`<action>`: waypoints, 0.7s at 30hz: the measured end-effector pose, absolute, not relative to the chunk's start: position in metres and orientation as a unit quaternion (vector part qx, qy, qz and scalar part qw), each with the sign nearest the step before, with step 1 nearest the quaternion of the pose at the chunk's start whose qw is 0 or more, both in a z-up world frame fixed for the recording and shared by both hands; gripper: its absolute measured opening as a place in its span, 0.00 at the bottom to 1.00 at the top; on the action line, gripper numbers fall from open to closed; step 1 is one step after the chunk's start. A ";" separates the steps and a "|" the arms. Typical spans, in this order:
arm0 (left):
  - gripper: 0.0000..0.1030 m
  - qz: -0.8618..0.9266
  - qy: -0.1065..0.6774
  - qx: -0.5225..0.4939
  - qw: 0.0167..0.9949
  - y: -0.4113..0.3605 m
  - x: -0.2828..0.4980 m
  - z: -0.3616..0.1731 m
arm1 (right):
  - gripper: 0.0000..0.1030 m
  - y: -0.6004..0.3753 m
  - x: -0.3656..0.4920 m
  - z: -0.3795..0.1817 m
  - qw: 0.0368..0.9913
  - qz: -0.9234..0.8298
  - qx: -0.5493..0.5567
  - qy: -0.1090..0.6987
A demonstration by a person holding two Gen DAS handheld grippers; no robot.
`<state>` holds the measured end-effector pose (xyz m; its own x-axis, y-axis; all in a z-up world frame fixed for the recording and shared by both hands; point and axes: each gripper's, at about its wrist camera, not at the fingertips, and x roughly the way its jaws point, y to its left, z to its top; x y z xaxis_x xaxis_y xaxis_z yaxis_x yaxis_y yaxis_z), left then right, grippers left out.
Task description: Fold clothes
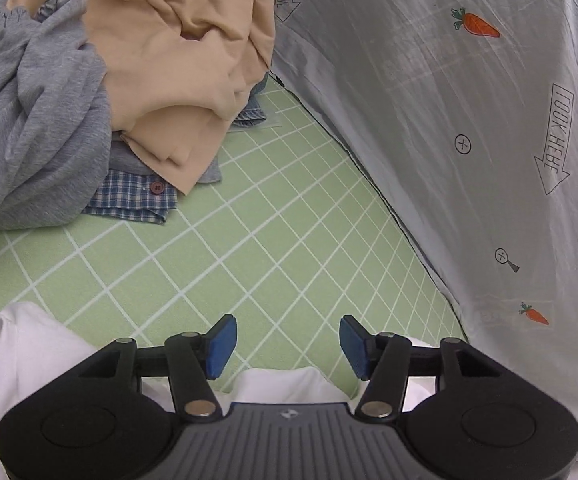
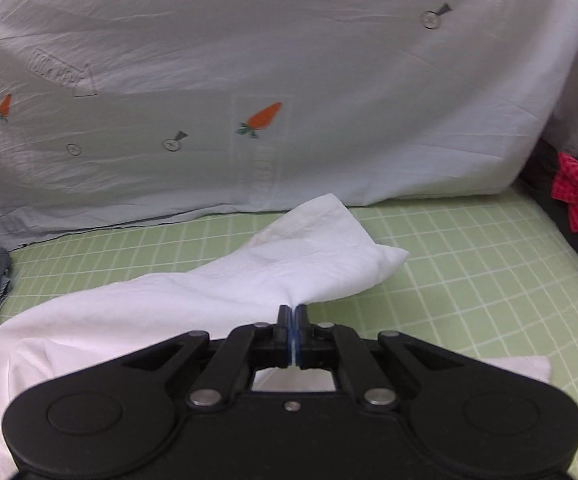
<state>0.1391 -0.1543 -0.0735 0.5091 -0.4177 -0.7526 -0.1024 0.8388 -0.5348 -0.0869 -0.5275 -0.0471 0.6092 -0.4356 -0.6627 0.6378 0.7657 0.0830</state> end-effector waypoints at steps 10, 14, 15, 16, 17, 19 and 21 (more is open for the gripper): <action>0.65 -0.105 0.548 -0.214 0.802 -0.160 0.141 -0.094 | 0.02 -0.598 -0.153 -0.089 0.809 -0.419 0.204 0.357; 0.72 -0.112 0.567 -0.167 0.799 -0.177 0.143 -0.101 | 0.03 -0.600 -0.158 -0.100 0.799 -0.421 0.246 0.351; 0.72 -0.114 0.571 -0.155 0.798 -0.182 0.143 -0.103 | 0.04 -0.600 -0.159 -0.101 0.798 -0.422 0.254 0.349; 0.72 -0.116 0.575 -0.143 0.797 -0.186 0.144 -0.105 | 0.08 -0.601 -0.160 -0.101 0.796 -0.422 0.262 0.346; 0.72 -0.118 0.579 -0.131 0.796 -0.190 0.144 -0.106 | 0.13 -0.604 -0.162 -0.102 0.794 -0.422 0.276 0.341; 0.72 -0.121 0.587 -0.107 0.793 -0.199 0.146 -0.110 | 0.31 -0.609 -0.166 -0.104 0.789 -0.423 0.303 0.326; 0.73 -0.125 0.595 -0.083 0.790 -0.207 0.147 -0.113 | 0.40 -0.614 -0.170 -0.107 0.782 -0.424 0.329 0.317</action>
